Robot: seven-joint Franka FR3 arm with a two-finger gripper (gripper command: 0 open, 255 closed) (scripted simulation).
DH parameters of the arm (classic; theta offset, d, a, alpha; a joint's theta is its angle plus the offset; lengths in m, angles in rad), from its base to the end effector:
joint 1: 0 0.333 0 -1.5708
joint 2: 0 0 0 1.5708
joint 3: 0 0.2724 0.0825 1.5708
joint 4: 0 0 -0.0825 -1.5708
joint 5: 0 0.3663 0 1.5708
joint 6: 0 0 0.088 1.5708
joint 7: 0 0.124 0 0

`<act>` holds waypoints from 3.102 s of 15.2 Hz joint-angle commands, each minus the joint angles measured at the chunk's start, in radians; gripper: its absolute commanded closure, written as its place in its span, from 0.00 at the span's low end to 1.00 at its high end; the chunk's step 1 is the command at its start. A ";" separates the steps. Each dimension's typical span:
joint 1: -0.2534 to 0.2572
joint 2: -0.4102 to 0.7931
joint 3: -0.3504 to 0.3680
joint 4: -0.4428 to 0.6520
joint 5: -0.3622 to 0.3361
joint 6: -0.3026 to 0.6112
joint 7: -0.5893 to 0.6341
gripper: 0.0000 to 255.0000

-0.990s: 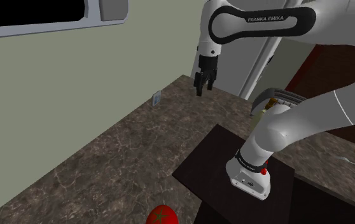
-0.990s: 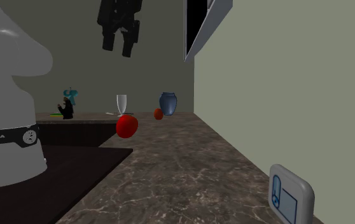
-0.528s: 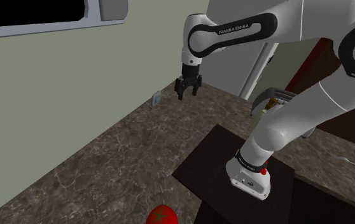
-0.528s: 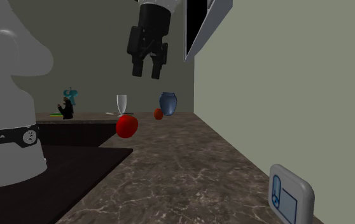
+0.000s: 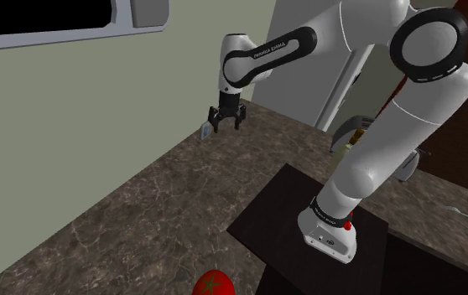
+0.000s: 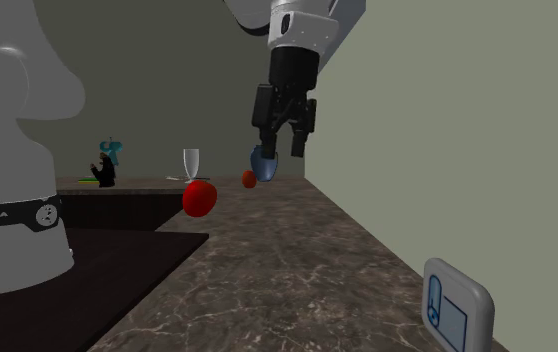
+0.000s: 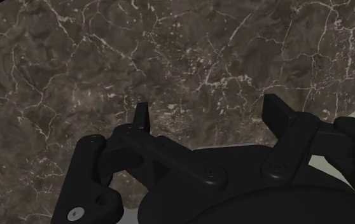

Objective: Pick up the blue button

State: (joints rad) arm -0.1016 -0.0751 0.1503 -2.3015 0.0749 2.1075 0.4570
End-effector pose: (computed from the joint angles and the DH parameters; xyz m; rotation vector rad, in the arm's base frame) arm 0.4745 0.0274 0.3190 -3.0368 0.6975 0.2002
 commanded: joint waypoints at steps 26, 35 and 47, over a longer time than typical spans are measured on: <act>0.009 0.725 -0.121 0.565 -0.118 0.277 0.468 0.00; 0.011 0.724 -0.121 0.563 -0.118 0.278 0.469 1.00; 0.007 0.635 -0.118 0.567 -0.113 0.185 0.464 1.00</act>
State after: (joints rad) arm -0.0956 0.5674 0.0315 -1.7392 -0.0387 2.3050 0.9197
